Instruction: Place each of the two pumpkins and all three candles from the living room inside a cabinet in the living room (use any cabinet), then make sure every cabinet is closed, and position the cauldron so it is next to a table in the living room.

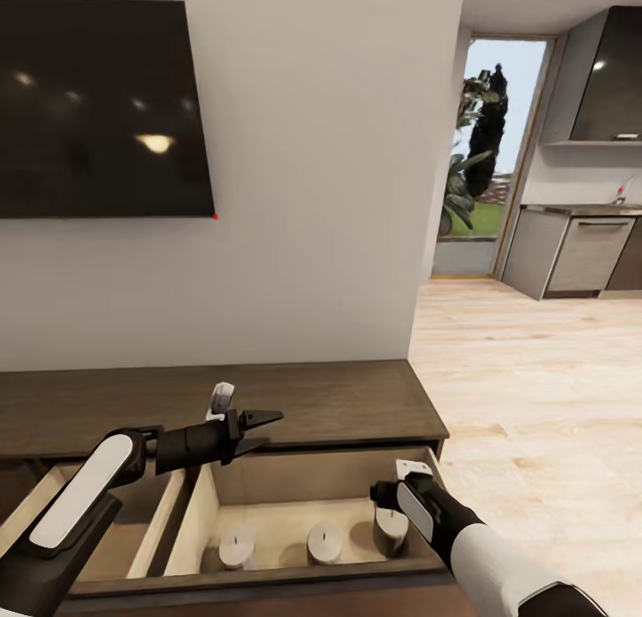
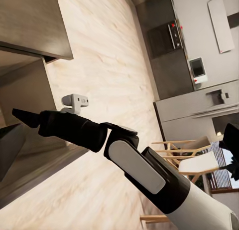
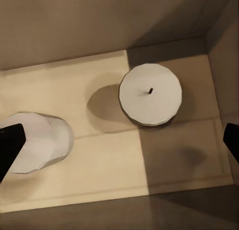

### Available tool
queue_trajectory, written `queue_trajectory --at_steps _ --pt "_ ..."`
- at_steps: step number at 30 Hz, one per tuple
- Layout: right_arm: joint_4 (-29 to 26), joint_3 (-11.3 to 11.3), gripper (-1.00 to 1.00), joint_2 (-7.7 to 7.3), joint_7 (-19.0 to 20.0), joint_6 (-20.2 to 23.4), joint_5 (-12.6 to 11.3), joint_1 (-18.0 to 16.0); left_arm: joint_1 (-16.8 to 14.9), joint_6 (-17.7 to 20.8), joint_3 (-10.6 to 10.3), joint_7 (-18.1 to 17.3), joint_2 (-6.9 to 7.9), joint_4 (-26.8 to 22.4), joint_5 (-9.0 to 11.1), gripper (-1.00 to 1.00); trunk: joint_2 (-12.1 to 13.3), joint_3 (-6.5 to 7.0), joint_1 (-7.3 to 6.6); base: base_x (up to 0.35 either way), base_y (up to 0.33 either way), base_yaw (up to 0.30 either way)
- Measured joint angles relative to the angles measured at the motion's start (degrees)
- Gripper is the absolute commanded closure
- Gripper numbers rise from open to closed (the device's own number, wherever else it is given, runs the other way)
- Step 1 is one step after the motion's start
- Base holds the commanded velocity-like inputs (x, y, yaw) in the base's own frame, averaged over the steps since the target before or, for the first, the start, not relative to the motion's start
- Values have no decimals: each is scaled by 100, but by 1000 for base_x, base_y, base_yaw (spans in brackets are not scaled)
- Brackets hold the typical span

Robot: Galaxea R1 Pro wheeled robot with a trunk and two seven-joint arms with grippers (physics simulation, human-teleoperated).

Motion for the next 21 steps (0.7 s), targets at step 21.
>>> queue_trajectory --at_steps 21 --pt "-7 -33 -100 -9 -16 -43 -63 0 0 -9 0 32 -6 0 -19 -100 842 377 -460 -65 13 0"
